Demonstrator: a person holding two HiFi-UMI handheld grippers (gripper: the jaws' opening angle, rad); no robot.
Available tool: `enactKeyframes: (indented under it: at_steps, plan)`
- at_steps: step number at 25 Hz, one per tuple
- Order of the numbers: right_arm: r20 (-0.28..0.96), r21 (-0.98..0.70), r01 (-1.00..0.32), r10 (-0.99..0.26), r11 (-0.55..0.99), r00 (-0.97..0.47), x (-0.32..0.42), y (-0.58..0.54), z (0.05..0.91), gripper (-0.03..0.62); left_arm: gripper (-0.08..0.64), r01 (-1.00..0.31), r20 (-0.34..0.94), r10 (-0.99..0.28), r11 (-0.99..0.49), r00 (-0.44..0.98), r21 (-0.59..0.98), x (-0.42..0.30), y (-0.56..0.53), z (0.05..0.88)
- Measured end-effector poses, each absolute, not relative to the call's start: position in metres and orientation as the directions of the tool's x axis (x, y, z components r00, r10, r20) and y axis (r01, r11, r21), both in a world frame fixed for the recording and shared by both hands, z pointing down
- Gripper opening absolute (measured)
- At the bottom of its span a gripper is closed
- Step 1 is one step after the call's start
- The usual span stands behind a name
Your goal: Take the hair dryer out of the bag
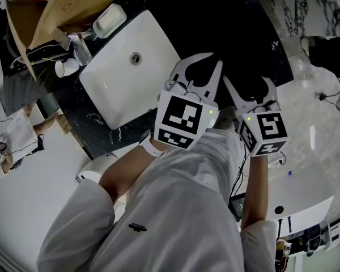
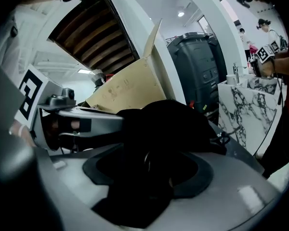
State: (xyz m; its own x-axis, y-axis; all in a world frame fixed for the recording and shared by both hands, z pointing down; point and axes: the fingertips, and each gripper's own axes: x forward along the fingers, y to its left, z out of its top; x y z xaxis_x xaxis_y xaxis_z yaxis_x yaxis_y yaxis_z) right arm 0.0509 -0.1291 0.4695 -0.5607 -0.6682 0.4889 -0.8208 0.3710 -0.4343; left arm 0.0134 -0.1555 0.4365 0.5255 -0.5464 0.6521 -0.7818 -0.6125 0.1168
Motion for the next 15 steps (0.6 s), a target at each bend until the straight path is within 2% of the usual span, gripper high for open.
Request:
enactKeyframes:
  at_steps: [15]
  plan:
    - [0.627,-0.363,-0.891,-0.636,0.271,-0.449,0.039,-0.173,0.510,0.281,0.023,-0.796,0.636,-0.554,-0.582,0.538,0.167,0.008,-0.167,0.438]
